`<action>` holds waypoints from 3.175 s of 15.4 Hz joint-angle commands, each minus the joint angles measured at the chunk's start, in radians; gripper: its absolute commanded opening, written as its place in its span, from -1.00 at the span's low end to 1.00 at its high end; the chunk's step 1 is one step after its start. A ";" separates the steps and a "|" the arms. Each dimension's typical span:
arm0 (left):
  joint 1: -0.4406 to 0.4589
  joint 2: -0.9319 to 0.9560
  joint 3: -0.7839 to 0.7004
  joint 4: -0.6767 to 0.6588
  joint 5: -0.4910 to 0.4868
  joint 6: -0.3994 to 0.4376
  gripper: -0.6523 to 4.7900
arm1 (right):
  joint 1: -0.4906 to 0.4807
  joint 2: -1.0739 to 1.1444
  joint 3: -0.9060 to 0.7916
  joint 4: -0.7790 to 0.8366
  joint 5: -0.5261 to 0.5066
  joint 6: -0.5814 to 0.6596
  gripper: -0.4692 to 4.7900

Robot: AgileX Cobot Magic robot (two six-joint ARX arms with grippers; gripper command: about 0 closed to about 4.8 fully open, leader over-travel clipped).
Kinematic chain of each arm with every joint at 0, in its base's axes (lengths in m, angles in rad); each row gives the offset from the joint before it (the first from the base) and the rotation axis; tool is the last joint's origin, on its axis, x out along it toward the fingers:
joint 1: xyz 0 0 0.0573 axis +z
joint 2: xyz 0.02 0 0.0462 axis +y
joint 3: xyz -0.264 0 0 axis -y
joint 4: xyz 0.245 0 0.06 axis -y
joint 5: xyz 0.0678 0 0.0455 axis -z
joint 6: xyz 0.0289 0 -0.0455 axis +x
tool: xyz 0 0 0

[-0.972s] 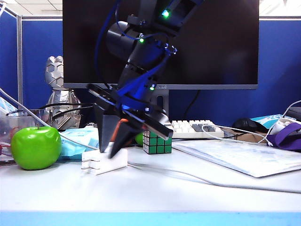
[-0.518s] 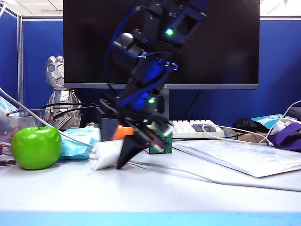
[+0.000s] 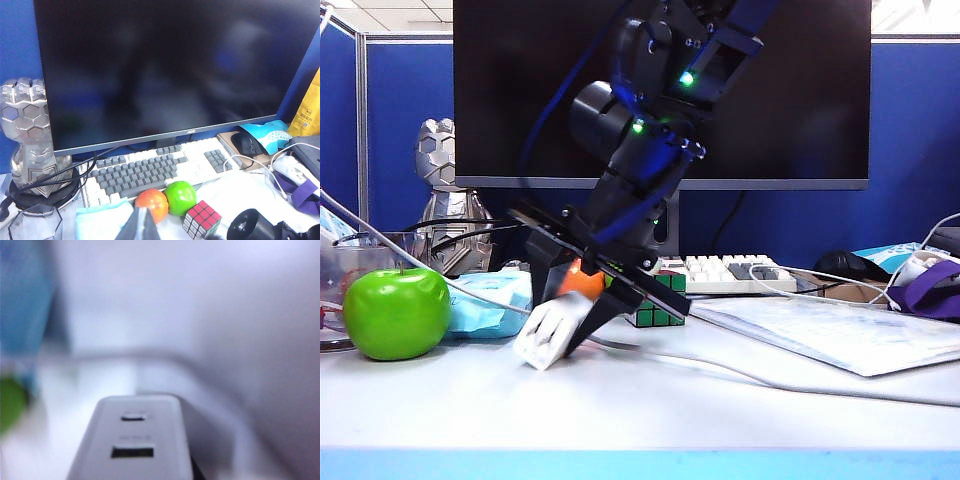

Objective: Pick up the Type-C charging cable and the charging base, insert one end of the Type-C charger into the corresponding slot on the base, and finally place the plugged-in charger back on the table.

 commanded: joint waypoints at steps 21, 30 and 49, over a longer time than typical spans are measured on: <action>-0.002 -0.002 0.005 -0.018 0.023 -0.025 -0.78 | -0.086 -0.233 0.054 -0.065 -0.189 -0.343 0.77; -0.002 -0.002 0.005 -0.032 0.023 -0.025 -0.78 | -0.322 -0.460 0.053 -0.586 -0.047 -0.639 -0.66; -0.002 -0.001 0.005 -0.093 0.023 -0.024 -0.78 | -0.690 -0.085 0.053 -0.177 0.277 -0.480 -0.02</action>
